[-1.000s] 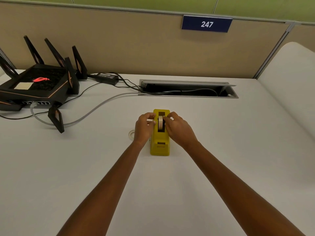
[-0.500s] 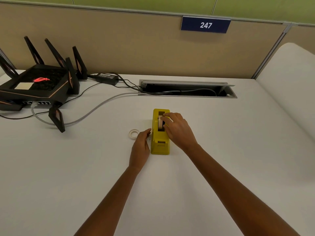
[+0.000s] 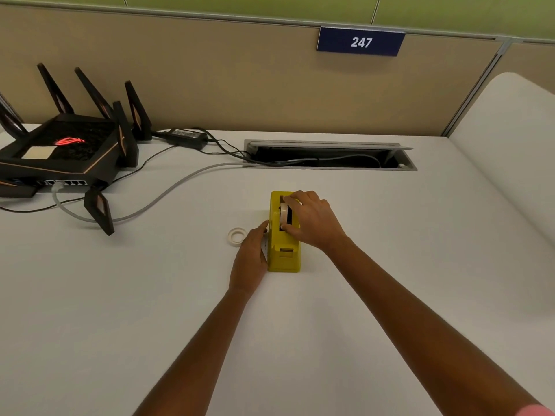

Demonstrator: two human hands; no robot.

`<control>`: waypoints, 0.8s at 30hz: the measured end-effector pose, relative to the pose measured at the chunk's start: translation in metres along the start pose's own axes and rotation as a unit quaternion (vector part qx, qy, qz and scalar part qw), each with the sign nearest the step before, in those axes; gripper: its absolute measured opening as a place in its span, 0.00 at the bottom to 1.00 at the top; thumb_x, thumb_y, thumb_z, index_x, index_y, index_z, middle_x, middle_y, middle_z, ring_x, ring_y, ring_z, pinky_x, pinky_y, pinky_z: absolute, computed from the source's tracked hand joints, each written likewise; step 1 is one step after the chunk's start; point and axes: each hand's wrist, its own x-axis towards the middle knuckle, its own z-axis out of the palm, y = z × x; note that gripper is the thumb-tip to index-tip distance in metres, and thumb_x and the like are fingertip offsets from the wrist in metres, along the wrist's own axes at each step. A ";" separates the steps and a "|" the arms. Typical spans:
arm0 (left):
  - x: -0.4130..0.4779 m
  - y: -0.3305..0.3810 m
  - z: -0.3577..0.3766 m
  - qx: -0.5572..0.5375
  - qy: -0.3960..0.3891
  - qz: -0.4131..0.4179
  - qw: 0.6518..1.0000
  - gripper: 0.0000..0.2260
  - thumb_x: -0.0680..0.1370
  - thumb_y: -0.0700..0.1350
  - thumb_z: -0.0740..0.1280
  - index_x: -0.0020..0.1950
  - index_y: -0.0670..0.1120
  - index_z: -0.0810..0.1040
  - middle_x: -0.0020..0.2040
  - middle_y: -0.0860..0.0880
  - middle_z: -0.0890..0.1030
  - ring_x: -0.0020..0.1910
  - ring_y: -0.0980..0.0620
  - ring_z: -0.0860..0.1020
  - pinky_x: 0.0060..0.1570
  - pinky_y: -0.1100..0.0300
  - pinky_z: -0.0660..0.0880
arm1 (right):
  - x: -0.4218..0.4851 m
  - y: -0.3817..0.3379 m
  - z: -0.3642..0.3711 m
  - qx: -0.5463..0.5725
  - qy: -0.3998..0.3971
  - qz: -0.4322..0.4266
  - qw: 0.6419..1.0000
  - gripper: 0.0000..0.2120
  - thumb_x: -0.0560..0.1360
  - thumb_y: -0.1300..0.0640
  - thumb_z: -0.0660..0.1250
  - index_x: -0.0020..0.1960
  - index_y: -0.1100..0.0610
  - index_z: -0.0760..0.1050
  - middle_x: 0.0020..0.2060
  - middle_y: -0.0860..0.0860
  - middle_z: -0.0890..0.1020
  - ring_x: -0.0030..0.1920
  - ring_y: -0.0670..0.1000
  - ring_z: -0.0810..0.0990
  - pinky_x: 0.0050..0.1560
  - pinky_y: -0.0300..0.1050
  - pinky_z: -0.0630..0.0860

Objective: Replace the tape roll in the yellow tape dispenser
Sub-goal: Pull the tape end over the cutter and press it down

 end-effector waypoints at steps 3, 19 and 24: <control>0.003 0.000 -0.001 0.003 0.000 0.011 1.000 0.19 0.77 0.41 0.61 0.68 0.42 0.65 0.62 0.41 0.75 0.60 0.45 0.74 0.60 0.56 0.70 | 0.002 0.000 -0.001 0.010 0.010 -0.004 1.000 0.28 0.71 0.49 0.67 0.67 0.57 0.62 0.65 0.58 0.70 0.64 0.59 0.68 0.58 0.57 0.70; 0.026 0.008 -0.003 -0.029 0.014 0.054 0.998 0.39 0.68 0.72 0.49 0.70 0.48 0.63 0.72 0.44 0.65 0.71 0.47 0.63 0.68 0.49 0.65 | 0.009 0.002 -0.004 0.031 -0.006 -0.002 0.999 0.15 0.78 0.55 0.57 0.62 0.58 0.70 0.62 0.58 0.74 0.62 0.58 0.69 0.58 0.55 0.69; 0.034 0.006 -0.002 -0.021 0.005 0.059 0.998 0.26 0.72 0.56 0.59 0.69 0.51 0.64 0.72 0.45 0.63 0.71 0.47 0.62 0.67 0.52 0.64 | 0.005 0.002 -0.002 0.018 0.013 -0.022 0.999 0.15 0.78 0.54 0.56 0.64 0.57 0.68 0.62 0.57 0.75 0.62 0.58 0.70 0.58 0.55 0.70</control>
